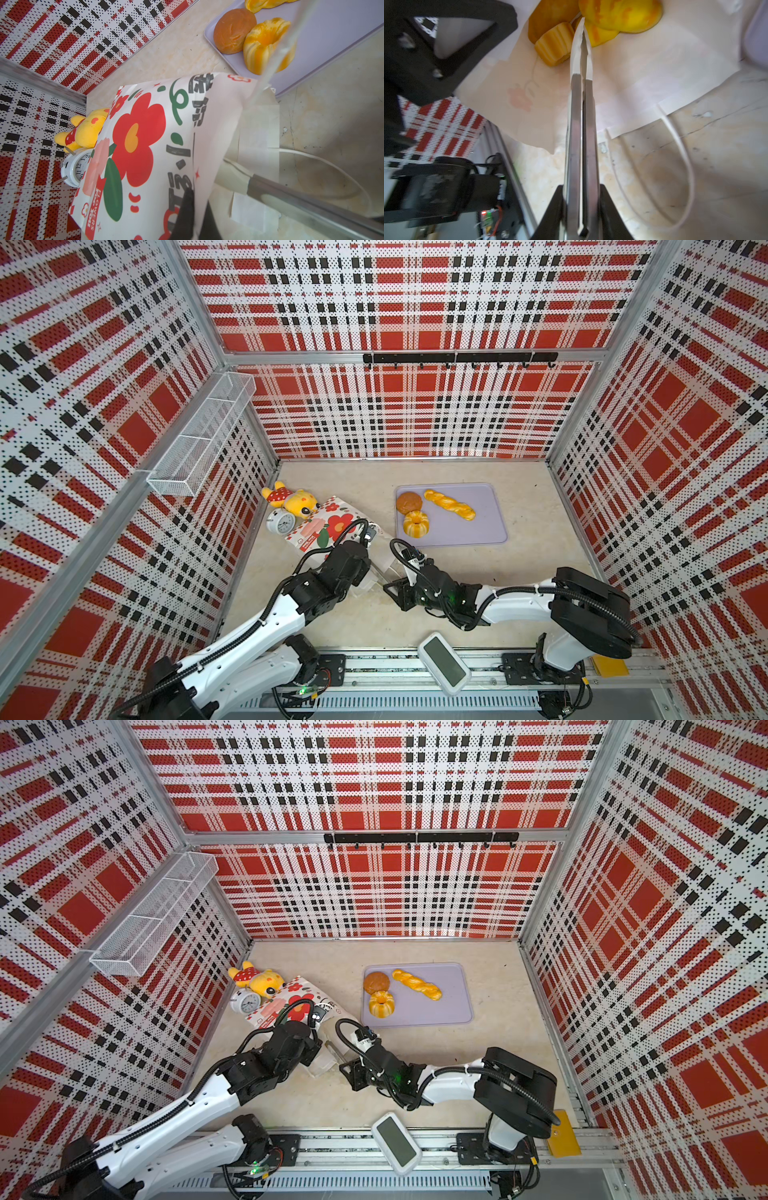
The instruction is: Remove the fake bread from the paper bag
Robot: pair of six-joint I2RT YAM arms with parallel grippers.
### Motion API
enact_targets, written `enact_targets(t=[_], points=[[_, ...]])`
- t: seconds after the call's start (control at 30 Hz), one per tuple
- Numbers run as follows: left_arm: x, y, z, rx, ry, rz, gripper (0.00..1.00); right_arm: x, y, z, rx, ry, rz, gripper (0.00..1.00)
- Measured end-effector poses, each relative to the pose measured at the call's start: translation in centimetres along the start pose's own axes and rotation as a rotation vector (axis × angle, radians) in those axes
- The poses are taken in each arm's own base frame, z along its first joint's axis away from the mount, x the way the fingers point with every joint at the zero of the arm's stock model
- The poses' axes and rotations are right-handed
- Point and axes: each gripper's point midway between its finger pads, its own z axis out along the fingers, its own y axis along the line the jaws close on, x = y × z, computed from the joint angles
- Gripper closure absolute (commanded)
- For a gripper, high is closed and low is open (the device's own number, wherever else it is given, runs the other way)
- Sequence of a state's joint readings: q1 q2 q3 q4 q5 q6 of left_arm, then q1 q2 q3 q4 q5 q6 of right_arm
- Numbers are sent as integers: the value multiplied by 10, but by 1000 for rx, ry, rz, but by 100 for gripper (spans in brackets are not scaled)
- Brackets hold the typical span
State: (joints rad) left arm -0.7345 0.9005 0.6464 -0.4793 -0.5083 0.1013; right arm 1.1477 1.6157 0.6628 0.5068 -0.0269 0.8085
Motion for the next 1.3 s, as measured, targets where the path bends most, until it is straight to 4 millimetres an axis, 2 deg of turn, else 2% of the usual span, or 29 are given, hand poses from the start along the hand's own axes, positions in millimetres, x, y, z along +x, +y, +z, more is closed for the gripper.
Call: enact_targets(t=[0.1, 0.2, 0.33, 0.4, 0.6, 0.8, 0.97, 1.13, 1.3], points=[[0, 0, 0, 0, 0, 0, 100, 0, 9, 5, -84, -20, 141, 100], [0, 0, 0, 1, -1, 1, 100, 4, 8, 15, -142, -31, 268, 100], [-1, 0, -1, 1, -3, 0, 100, 9, 1, 27, -171, -36, 389, 85], [-1, 0, -1, 1, -3, 0, 100, 7, -2, 29, -185, -47, 435, 83], [-1, 0, -1, 1, -4, 0, 100, -15, 5, 25, -256, -106, 498, 75], [-1, 0, -1, 1, -4, 0, 100, -26, 7, 23, -294, -137, 539, 69], [-1, -1, -1, 2, -6, 2, 100, -20, -1, 30, -314, -135, 612, 61], [-1, -1, -1, 0, -5, 2, 100, -12, -10, 36, -299, -118, 682, 59], [-1, -1, -1, 1, -5, 3, 100, -15, -10, 35, -303, -133, 704, 60]])
